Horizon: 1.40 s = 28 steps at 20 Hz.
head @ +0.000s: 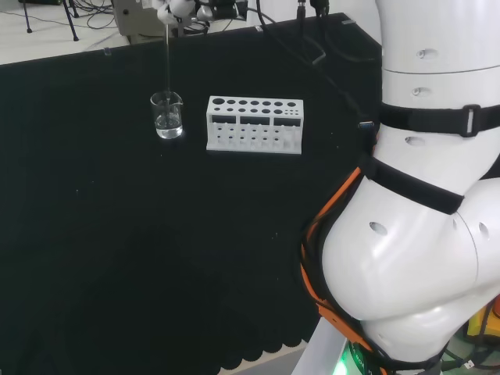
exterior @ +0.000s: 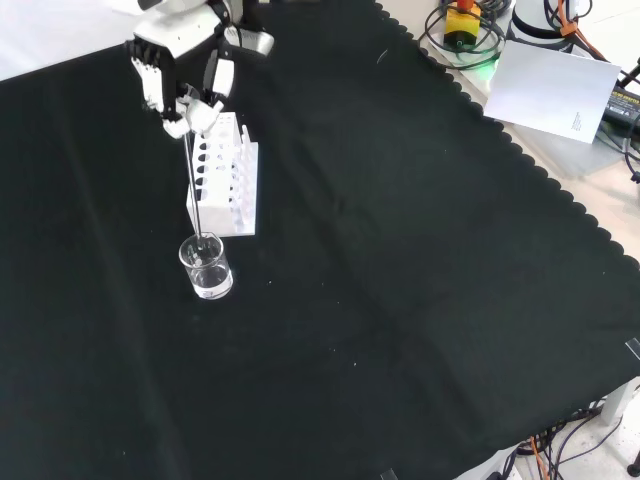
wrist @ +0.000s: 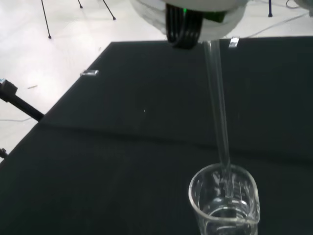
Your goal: Stir in the beaker to the left of the white test tube rack with the glass rod.
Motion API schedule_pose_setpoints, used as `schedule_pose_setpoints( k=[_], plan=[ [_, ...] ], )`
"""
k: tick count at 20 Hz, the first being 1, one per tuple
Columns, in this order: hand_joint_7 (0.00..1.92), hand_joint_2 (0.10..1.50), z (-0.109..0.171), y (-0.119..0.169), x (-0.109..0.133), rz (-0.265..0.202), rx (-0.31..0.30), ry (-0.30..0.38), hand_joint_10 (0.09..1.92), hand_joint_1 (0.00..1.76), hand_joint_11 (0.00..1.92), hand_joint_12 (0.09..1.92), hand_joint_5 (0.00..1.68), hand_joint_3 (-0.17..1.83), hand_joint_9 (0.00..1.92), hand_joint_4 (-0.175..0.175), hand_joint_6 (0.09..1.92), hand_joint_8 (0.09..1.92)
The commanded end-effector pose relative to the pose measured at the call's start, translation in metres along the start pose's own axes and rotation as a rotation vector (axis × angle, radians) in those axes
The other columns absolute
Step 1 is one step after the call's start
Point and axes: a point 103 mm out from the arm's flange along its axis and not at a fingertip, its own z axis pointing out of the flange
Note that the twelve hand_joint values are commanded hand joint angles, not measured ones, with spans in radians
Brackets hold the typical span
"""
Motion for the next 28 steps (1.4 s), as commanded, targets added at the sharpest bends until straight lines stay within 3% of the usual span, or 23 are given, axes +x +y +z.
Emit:
schedule_pose_setpoints(
  k=[1,17,28],
  plan=[
    [1.23,0.78,0.017,0.006,-0.001,-0.011,0.024,0.009,0.4,1.31,1.69,0.6,1.24,0.48,1.84,-0.175,0.35,0.97],
    [1.24,0.77,0.035,0.007,-0.013,0.006,0.068,0.013,0.4,1.31,1.69,0.6,1.25,0.49,1.84,-0.175,0.34,0.96],
    [1.24,0.77,0.05,0.014,0.005,-0.008,0.101,0.005,0.39,1.31,1.69,0.6,1.25,0.49,1.84,-0.175,0.34,0.96]
  ],
)
